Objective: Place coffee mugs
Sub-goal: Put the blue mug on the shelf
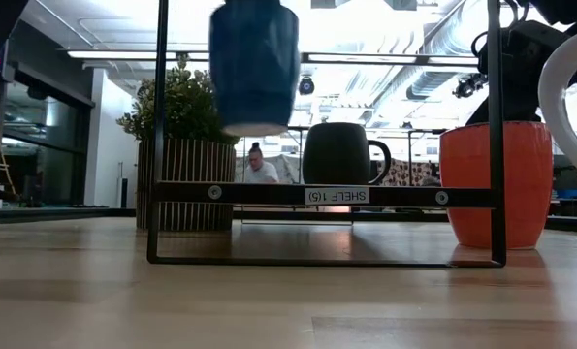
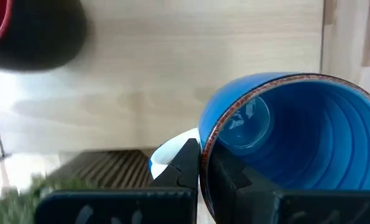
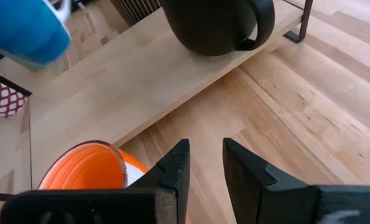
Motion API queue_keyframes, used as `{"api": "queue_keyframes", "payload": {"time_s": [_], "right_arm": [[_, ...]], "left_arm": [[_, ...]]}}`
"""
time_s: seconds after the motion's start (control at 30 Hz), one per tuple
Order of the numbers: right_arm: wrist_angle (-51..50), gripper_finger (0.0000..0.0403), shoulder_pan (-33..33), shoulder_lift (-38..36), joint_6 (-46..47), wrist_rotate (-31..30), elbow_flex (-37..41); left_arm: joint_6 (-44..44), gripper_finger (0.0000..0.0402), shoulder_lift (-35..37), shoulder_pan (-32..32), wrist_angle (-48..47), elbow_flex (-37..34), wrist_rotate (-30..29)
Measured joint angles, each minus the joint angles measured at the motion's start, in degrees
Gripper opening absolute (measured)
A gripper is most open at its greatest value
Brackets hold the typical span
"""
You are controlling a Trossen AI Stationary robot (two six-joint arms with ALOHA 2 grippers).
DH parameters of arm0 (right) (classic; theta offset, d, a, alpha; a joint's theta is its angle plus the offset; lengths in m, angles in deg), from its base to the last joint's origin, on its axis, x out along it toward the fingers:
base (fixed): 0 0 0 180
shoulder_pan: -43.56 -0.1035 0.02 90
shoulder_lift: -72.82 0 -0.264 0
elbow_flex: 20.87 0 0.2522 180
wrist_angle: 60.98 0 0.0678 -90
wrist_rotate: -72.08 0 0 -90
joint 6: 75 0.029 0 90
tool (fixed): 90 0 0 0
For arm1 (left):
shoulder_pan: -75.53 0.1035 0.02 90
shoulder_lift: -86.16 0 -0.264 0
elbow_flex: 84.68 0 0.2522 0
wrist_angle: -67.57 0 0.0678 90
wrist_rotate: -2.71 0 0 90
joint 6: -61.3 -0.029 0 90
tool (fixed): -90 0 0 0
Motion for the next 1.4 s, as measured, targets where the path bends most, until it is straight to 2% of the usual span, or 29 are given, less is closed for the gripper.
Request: {"api": "queue_keyframes", "payload": {"time_s": [0.3,0.47,1.03,1.13,1.4], "right_arm": [[0.46,0.0076,-0.02,-0.01,0.02,0.79,0.00],[1.14,0.0076,-0.02,-0.02,0.01,0.78,0.00],[1.05,0.0076,-0.01,-0.02,-1.07,0.76,0.00],[1.07,0.0076,-0.02,-0.02,-1.09,0.76,0.00],[1.07,0.0076,0.00,-0.02,-1.09,0.76,0.00]], "left_arm": [[-4.14,0.0001,-1.05,4.18,6.63,0.04,0.54],[-5.19,0.0001,-1.00,5.61,6.25,-0.71,0.45],[-4.28,0.0001,-1.04,5.40,5.99,-7.46,0.62],[-3.56,0.0001,-1.05,5.40,6.57,-7.65,-0.96],[-4.62,0.0001,-1.39,5.40,6.45,-7.63,-0.65]]}}
